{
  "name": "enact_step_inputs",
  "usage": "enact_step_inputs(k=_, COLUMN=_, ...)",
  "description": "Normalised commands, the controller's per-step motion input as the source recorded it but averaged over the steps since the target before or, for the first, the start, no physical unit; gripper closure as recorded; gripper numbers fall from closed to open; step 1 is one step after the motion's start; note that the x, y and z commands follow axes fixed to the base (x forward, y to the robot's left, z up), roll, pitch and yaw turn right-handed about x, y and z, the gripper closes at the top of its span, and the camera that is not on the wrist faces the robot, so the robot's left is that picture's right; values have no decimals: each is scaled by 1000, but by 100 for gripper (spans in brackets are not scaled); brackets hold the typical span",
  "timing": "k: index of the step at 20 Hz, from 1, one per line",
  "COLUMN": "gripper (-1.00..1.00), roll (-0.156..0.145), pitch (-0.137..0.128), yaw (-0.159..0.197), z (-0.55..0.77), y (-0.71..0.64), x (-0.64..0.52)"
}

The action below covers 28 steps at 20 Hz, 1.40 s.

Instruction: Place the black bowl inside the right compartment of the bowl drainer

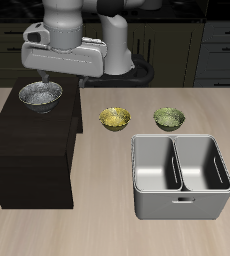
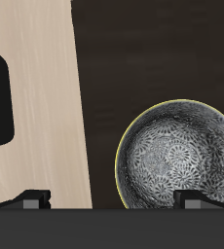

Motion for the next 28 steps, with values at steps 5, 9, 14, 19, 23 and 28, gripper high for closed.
enact_step_inputs(k=5, gripper=-100, roll=-6, pitch=11, yaw=-25, z=-145, y=-47, x=16)
enact_step_inputs(k=9, gripper=-100, roll=1, pitch=36, yaw=-3, z=-233, y=-52, x=49)
enact_step_inputs(k=14, gripper=-100, roll=12, pitch=43, yaw=6, z=-323, y=116, x=14)
enact_step_inputs(k=19, gripper=-100, roll=10, pitch=43, yaw=-10, z=-285, y=40, x=10)
enact_step_inputs(k=23, gripper=100, roll=-26, pitch=4, yaw=5, z=-211, y=-100, x=33)
enact_step_inputs(k=28, gripper=100, roll=-6, pitch=7, yaw=-8, z=-57, y=-71, x=-58)
